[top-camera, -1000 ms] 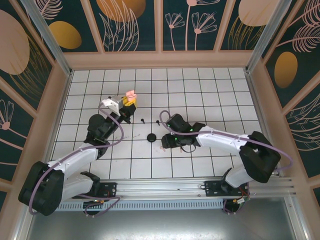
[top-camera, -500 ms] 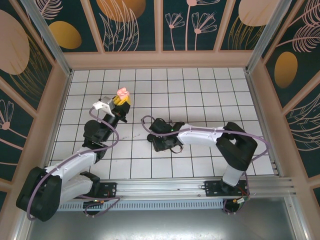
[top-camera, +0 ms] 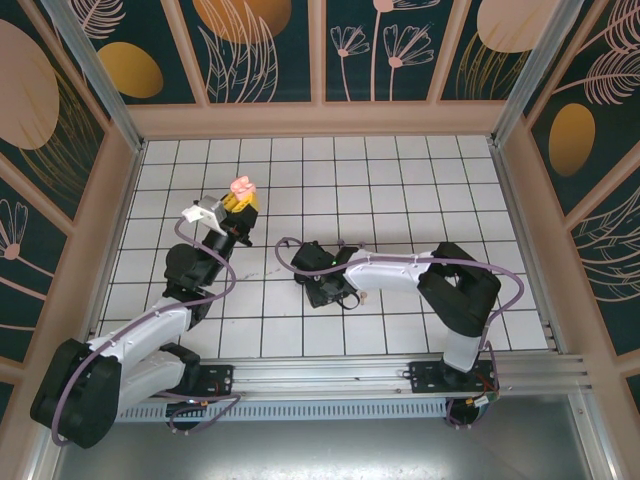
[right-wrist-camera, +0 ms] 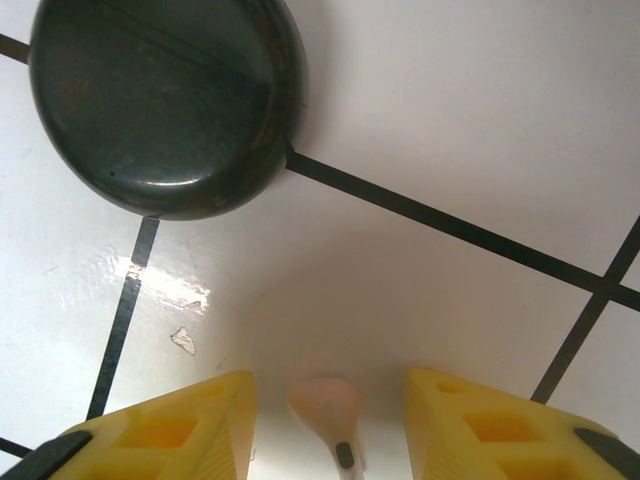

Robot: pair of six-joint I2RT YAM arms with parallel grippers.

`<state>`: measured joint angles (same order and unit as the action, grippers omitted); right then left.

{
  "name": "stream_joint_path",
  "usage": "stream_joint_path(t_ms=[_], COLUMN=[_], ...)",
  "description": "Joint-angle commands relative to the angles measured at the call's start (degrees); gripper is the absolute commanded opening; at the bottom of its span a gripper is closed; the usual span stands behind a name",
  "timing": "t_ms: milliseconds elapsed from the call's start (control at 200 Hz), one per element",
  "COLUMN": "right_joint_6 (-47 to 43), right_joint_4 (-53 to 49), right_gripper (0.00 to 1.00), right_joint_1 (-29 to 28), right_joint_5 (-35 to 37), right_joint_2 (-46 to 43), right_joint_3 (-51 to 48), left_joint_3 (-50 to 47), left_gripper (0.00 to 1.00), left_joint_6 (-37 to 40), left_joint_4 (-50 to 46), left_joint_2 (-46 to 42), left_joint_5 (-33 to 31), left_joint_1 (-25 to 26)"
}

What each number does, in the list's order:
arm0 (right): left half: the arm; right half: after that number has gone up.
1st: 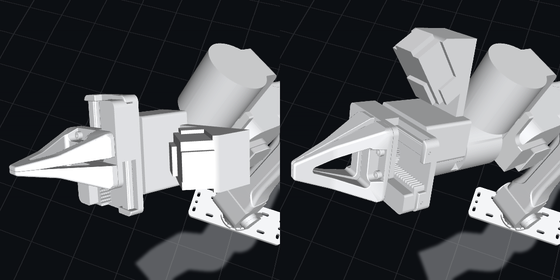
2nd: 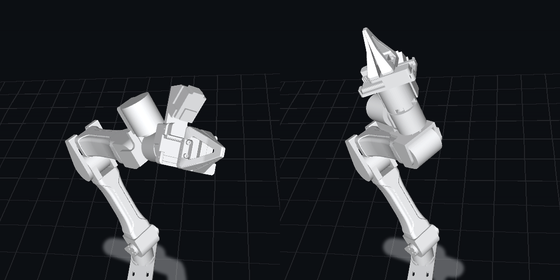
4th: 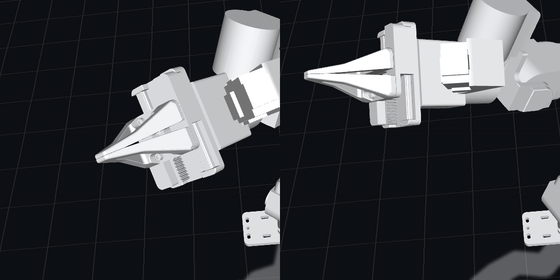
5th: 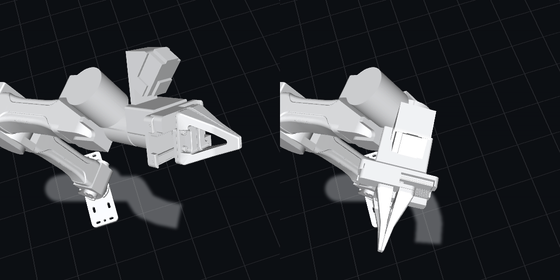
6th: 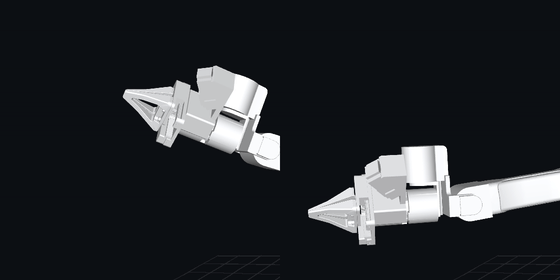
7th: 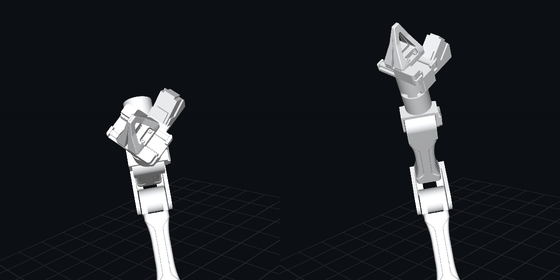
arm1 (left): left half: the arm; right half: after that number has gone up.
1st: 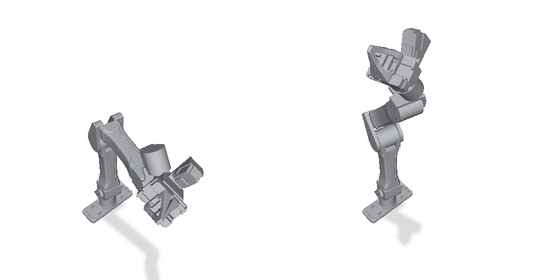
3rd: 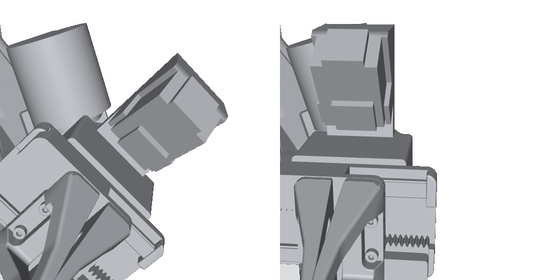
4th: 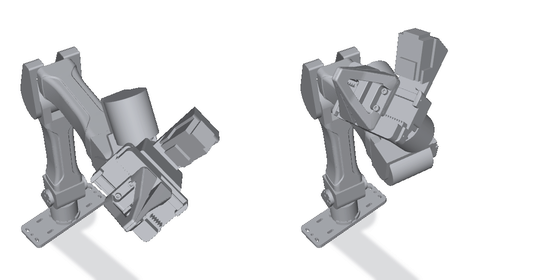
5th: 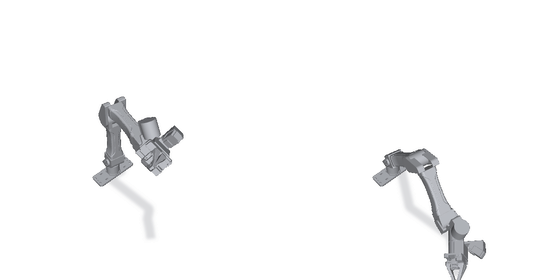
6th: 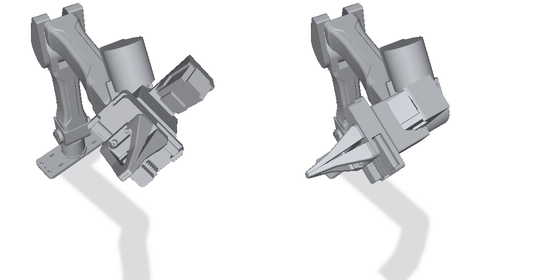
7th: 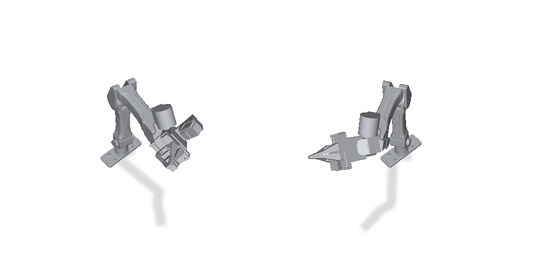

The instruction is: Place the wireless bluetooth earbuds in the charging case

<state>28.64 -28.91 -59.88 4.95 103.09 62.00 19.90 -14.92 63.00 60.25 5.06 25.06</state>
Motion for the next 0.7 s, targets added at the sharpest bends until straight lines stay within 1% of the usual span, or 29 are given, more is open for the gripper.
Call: stream_joint_path(t_ms=[0,445,495,696], right_joint_6=[-0.14,-0.26,-0.32,-0.08], right_joint_4=[-1.16,0.41,0.42,1.1], right_gripper=[0.42,0.32,0.29,0.23], right_joint_1=[-0.33,-0.29,-0.29,-0.24], right_joint_5=[1.21,0.67,0.52,0.19], right_joint_2=[0.88,1.33,1.24,0.37], right_joint_3=[0.41,-0.95,-1.16,-1.63], left_joint_3=[-0.13,0.14,0.23,0.4], left_gripper=[0.0,0.0,0.0,0.0], left_joint_6=[0.06,0.15,0.16,-0.1], left_joint_4=[2.4,2.12,2.08,2.05], left_joint_2=[-0.93,-0.75,-0.66,-0.32], left_joint_5=[0.12,0.57,0.57,0.65], left_joint_1=[-0.19,-0.19,-0.17,-0.19])
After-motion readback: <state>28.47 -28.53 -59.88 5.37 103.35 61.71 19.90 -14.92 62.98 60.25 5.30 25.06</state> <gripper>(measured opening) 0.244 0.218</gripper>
